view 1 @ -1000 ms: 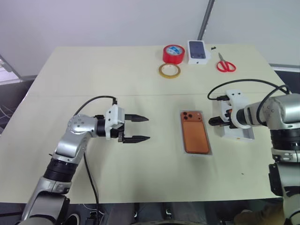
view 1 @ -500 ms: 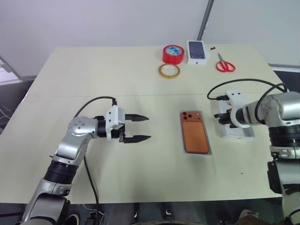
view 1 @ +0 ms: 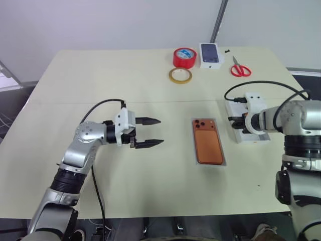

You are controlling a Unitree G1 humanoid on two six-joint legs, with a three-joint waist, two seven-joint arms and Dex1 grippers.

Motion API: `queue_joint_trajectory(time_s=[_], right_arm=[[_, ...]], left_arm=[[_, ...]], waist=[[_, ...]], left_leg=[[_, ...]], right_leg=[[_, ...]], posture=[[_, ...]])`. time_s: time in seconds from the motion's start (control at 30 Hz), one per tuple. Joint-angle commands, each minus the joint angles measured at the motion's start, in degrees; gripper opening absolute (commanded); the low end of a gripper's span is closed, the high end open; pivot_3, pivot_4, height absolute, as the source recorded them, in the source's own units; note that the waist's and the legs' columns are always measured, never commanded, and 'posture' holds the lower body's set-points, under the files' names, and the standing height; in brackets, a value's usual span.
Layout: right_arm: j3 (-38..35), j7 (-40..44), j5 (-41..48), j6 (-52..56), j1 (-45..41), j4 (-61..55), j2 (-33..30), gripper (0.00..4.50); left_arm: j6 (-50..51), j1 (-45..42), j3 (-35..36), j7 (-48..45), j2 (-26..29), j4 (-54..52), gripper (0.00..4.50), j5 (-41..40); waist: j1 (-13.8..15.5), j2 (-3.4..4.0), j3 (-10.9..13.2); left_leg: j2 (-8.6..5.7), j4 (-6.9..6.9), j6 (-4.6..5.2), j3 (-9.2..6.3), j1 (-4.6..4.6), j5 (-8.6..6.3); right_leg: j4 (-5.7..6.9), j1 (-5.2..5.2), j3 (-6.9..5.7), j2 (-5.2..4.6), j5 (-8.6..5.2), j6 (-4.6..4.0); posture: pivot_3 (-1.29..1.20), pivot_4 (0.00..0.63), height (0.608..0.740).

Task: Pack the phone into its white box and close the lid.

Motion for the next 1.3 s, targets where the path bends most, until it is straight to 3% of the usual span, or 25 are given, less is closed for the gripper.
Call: queue_joint_trajectory(time_s=[0.03,0.2,0.3,0.43,0.6,0.7,0.8,0.93,1.17,1.3], right_arm=[[-7.6,2.2,1.1,-2.4,-0.7,-6.0,2.0,0.04],[-13.5,3.9,3.1,-5.3,-3.6,-9.6,7.4,0.04],[-23.8,3.3,7.3,-2.5,-7.2,-12.1,16.8,0.04],[-26.9,6.8,15.7,0.5,-6.3,-20.6,25.2,0.04],[-31.5,2.4,29.6,1.0,-3.0,-23.3,34.0,0.04],[-30.8,-2.5,41.0,1.0,2.6,-24.2,35.7,0.04],[-25.1,-8.8,56.4,-0.8,11.4,-24.5,32.7,0.04],[-10.6,-20.7,80.2,-16.6,21.7,-26.3,22.1,0.04],[0.5,-11.6,82.3,-26.9,33.5,-31.2,8.7,0.04],[4.0,-10.3,82.3,-29.4,35.4,-30.7,4.6,0.00]], left_arm=[[0.1,-1.6,0.8,0.3,0.0,0.6,3.33,-0.1],[0.7,-2.6,0.6,0.9,-0.4,1.6,3.33,0.2],[0.6,-2.6,0.5,1.8,-0.9,1.9,3.33,0.5],[1.4,-2.4,1.3,3.6,-1.9,1.4,3.33,-0.1],[5.3,-2.7,4.3,8.5,-3.2,0.1,3.33,-2.8],[8.1,-2.0,6.3,10.8,-3.0,-1.3,3.33,-4.1],[11.1,-1.0,7.7,12.3,-2.4,-2.9,3.33,-5.5],[12.7,0.3,8.1,13.2,-2.3,-4.6,3.33,-6.0],[15.5,4.1,5.7,12.7,-3.1,-10.0,3.33,-7.4],[16.6,6.5,4.2,11.7,-3.2,-12.1,2.01,-7.9]], waist=[[0.0,0.00,0.0],[-0.1,0.01,0.0],[-0.3,0.03,0.0],[0.0,0.04,0.0],[0.1,0.03,0.0],[-0.1,0.04,0.0],[-0.2,0.04,0.0],[-0.3,0.05,0.0],[-0.3,0.01,0.0],[-0.2,0.01,0.0]], left_leg=[[0.00,-0.01,0.00,0.00,0.00,0.00],[0.00,0.00,0.00,0.01,0.00,0.00],[0.01,-0.03,0.00,0.01,0.02,0.00],[0.01,-0.04,-0.01,-0.01,-0.01,0.00],[-0.02,-0.02,0.00,-0.01,-0.03,0.00],[-0.01,-0.03,-0.01,-0.01,-0.03,0.00],[-0.01,-0.05,-0.01,-0.01,-0.03,0.00],[-0.01,-0.03,0.01,0.00,-0.04,0.00],[0.02,-0.02,0.05,0.00,-0.02,0.00],[0.03,-0.01,0.05,0.00,0.03,0.00]], right_leg=[[0.00,0.00,0.00,0.00,0.00,0.00],[0.01,-0.01,0.00,0.00,0.00,0.00],[0.03,-0.03,0.00,0.02,0.00,0.00],[0.08,-0.09,0.00,0.02,0.00,0.00],[0.07,-0.08,0.00,-0.03,0.00,0.01],[0.08,-0.09,0.00,-0.03,0.00,0.01],[0.07,-0.10,0.00,-0.03,0.00,0.01],[0.03,-0.09,0.00,-0.05,0.00,0.01],[-0.05,0.02,0.00,0.04,0.00,0.01],[-0.07,0.09,0.00,0.04,0.00,0.01]], posture=[[0.00,0.150,0.740],[0.00,0.150,0.740],[0.00,0.150,0.740],[0.00,0.150,0.740],[0.00,0.150,0.740],[0.00,0.150,0.740],[0.00,0.150,0.740],[0.00,0.150,0.740],[0.00,0.150,0.740],[0.00,0.150,0.740]])
